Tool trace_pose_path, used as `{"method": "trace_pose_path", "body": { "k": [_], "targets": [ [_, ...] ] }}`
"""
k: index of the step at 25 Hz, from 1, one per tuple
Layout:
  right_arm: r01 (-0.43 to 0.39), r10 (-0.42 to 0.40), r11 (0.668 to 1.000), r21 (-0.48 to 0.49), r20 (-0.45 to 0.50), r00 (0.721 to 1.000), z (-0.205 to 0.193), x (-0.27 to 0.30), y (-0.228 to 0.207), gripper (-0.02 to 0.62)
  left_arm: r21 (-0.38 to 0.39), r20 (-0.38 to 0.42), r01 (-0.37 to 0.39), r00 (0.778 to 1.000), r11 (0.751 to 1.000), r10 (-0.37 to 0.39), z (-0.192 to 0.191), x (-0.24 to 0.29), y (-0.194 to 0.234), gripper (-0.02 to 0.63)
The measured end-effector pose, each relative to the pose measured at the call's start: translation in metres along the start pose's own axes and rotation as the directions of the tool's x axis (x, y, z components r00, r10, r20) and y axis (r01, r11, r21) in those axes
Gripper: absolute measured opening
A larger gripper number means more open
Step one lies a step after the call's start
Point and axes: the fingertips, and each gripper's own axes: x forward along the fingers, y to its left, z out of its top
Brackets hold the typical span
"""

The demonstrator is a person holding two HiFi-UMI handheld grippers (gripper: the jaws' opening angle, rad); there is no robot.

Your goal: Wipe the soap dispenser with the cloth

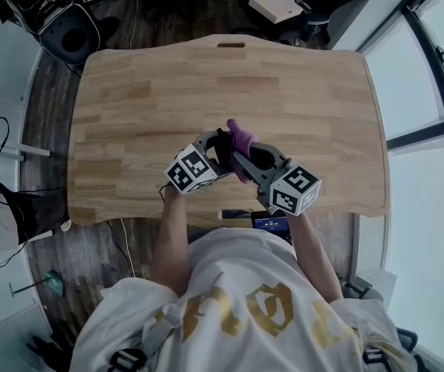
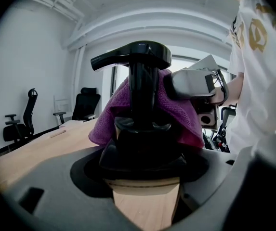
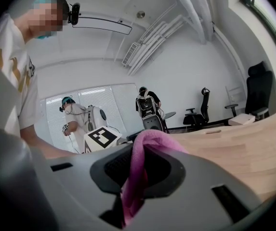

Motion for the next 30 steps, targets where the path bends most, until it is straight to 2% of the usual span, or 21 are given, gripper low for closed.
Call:
{"method": "trace_pose_path", "body": {
  "k": [3, 9, 15, 20, 22, 24, 27, 30],
  "targets": [
    [-0.027, 0.027, 1.000, 0.005, -0.002, 1.000, 0.000, -0.001, 0.004, 0.051, -0.003, 0.008, 0.007, 1.000, 1.000, -0.007, 0.002, 0.001, 0.000, 0.345],
    [-0.138, 0.137, 0.990, -0.002, -0.040, 0.990, -0.006, 0.001, 0.029, 0.051, -0.003, 0.008, 0.009, 1.000, 1.000, -0.009, 0.006, 0.000, -0.001, 0.345],
    [-0.207, 0.208, 0.978, 0.033, -0.060, 0.976, -0.011, 0.000, 0.040, 0.051, 0.014, -0.009, 0.021, 1.000, 1.000, -0.021, 0.008, 0.004, -0.007, 0.345],
    [-0.223, 0.224, 0.975, 0.027, -0.055, 0.973, -0.009, -0.001, 0.041, 0.051, 0.002, 0.010, 0.011, 1.000, 1.000, -0.011, 0.013, 0.002, -0.007, 0.345],
    [-0.214, 0.214, 0.977, 0.001, -0.046, 0.976, -0.008, -0.003, 0.041, 0.051, -0.015, 0.042, 0.011, 0.999, 1.000, -0.010, 0.015, -0.001, -0.008, 0.345],
    [-0.192, 0.193, 0.981, 0.014, -0.014, 0.981, -0.006, -0.006, 0.035, 0.051, -0.034, 0.074, 0.017, 0.997, 0.999, -0.015, 0.017, -0.005, -0.009, 0.345],
    [-0.168, 0.167, 0.983, 0.069, 0.022, 0.986, -0.002, -0.011, 0.025, 0.051, -0.030, 0.068, 0.037, 0.997, 0.999, -0.035, 0.016, -0.005, -0.013, 0.345],
    [-0.160, 0.160, 0.986, 0.039, 0.007, 0.987, 0.001, -0.012, 0.024, 0.051, -0.017, 0.056, 0.046, 0.997, 0.999, -0.045, 0.016, -0.005, -0.016, 0.345]
  ]
}}
